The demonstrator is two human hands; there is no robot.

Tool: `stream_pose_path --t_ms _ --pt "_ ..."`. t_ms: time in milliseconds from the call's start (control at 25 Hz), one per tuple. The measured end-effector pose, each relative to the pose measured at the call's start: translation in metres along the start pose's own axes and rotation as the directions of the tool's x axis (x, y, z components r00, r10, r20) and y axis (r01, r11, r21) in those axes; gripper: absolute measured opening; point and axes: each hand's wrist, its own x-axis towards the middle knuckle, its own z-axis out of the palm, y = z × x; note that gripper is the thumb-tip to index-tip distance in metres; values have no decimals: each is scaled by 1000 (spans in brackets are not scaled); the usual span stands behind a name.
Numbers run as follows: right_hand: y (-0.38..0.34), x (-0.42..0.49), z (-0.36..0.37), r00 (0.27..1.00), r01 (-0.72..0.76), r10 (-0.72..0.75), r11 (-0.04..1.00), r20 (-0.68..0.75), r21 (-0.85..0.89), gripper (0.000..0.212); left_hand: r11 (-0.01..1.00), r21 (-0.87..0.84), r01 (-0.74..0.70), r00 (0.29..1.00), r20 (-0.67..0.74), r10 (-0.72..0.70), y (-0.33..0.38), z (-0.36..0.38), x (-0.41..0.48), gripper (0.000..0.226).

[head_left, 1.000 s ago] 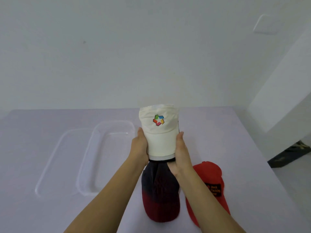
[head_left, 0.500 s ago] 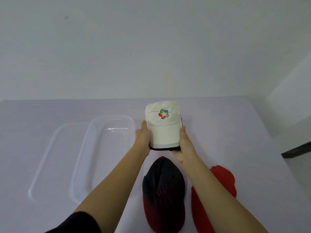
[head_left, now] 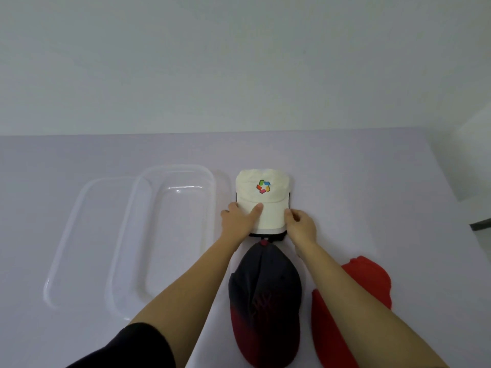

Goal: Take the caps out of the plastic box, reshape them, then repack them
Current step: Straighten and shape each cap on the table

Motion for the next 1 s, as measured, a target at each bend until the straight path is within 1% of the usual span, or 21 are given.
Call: stream_pose_path --t_ms 80,120,160,240,280,360,400,440,520,560,600,640,720,800,880,920,1000 --pt "2 5 -1 996 81 -88 984 -34 -157 35 989 145 -21 998 -54 29 1 2 1 73" --pt "1 6 -2 994 99 -106 972 -23 -215 35 981 192 -34 996 -70 48 2 3 0 72" --pt "-1 7 -3 992 122 -128 961 -9 -247 36 980 193 -53 994 -79 69 4 3 -1 71" --pt "-12 8 -9 974 218 -228 937 -8 -274 36 987 88 -132 984 -109 141 11 -3 -1 68" --pt "-22 8 -13 951 295 -310 916 -12 -272 35 979 32 -199 966 -164 202 16 -10 3 62" --pt "-47 12 -21 882 457 -470 848 18 -269 34 939 -5 -344 907 -262 331 30 -28 13 49" --pt "-59 16 -23 844 528 -533 803 62 -277 34 917 -1 -399 887 -254 386 37 -36 19 45" --pt "-68 20 -25 811 581 -573 762 121 -288 35 898 10 -441 878 -205 433 42 -43 24 43" --pt "-82 28 -24 774 634 -584 709 247 -309 37 868 56 -494 868 -19 496 48 -51 32 40" --pt "-86 31 -22 768 640 -566 702 301 -313 38 857 78 -509 861 65 505 49 -52 35 38" --pt "-88 33 -18 770 634 -536 705 346 -317 38 845 102 -525 850 117 514 50 -51 37 34" --pt "-89 34 -14 777 621 -507 713 373 -326 36 825 149 -545 838 138 528 52 -49 40 30" --pt "-93 39 -10 804 591 -471 703 363 -395 28 760 294 -579 813 150 562 56 -48 45 23" --pt "-96 44 -12 831 554 -457 639 317 -534 24 680 445 -583 799 164 578 56 -49 50 26" --pt "-97 47 -14 843 521 -458 562 282 -643 30 597 567 -568 794 186 579 54 -50 51 31" --pt "-98 46 -14 842 519 -458 542 286 -661 33 573 603 -555 798 190 572 53 -50 50 33" --pt "-99 42 -16 837 538 -443 561 321 -629 43 595 602 -533 810 160 564 56 -52 45 37"
